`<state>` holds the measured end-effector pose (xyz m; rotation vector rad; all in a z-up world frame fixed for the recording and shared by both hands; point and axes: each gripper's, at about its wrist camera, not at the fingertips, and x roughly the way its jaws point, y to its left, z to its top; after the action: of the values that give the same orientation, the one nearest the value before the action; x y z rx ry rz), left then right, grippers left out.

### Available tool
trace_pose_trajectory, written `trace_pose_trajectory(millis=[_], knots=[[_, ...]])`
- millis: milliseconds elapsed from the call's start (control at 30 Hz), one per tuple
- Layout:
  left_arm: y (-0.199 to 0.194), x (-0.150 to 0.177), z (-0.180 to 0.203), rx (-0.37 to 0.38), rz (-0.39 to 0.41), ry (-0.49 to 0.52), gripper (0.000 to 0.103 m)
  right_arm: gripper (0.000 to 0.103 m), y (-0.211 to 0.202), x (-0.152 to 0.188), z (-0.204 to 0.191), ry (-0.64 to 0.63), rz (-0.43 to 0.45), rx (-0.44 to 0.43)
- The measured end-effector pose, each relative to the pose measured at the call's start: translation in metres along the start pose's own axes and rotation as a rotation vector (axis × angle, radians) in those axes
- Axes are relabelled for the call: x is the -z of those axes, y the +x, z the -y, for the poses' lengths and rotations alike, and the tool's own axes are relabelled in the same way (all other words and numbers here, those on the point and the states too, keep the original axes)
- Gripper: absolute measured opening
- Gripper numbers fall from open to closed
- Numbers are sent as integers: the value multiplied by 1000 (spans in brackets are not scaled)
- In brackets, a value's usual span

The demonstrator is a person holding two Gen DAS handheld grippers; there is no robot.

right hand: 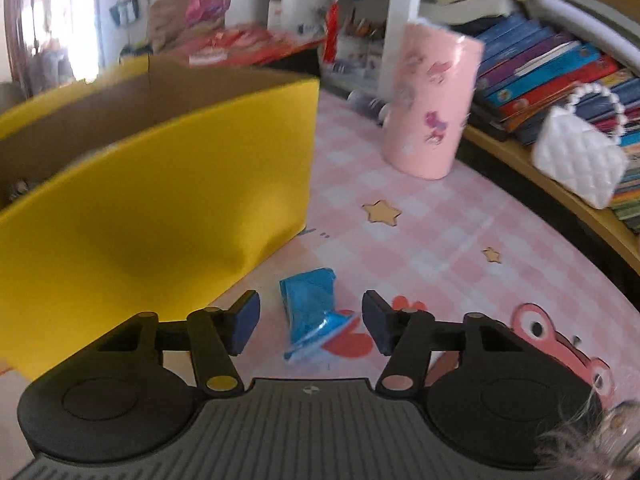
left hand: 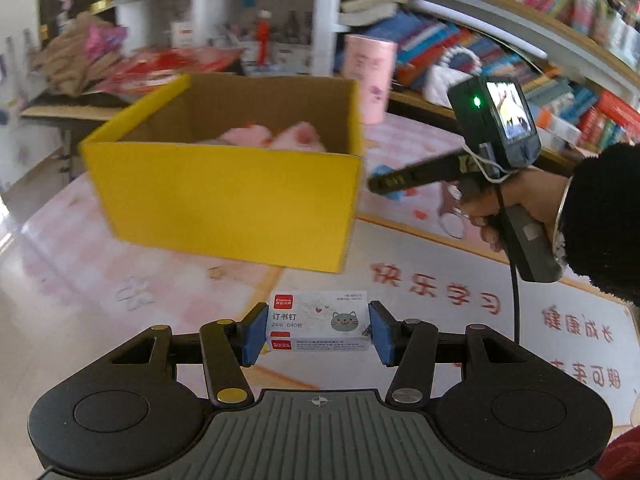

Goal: Organize objects
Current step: 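Grasp the white staple box with the left gripper while the right gripper grasps the blue eraser, then carry the staple box and blue eraser over the yellow box with both grippers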

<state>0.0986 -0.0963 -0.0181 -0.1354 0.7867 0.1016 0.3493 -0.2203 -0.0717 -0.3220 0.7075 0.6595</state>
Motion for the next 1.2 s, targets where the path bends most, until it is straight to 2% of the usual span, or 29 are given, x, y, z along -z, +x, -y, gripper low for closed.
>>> trace_pose_trajectory(millis=[67,133,233,400,600,833,1033,1200], knots=[[-4,1,-8,-17,5,-21,51,45,9,-1,2,-2,-28,0],[-8,2,-17,-29,11,-41,51,34,10,0,6,20,-27,-22],[-11,1,-27,-30,20,-60,51,29,4,2,8,85,-37,-34],[-13,-4,-39,5,53,-50,51,28,-26,13,0,154,-22,27],[-15,-12,-57,63,96,-57,51,28,-91,33,-18,359,-29,121],[-16,-14,-84,130,109,-76,51,28,-163,55,-83,514,-35,167],[-29,-7,-103,195,115,-24,51,28,-193,61,-157,457,15,217],[-45,5,-135,200,118,-2,51,28,-188,64,-208,423,-2,193]])
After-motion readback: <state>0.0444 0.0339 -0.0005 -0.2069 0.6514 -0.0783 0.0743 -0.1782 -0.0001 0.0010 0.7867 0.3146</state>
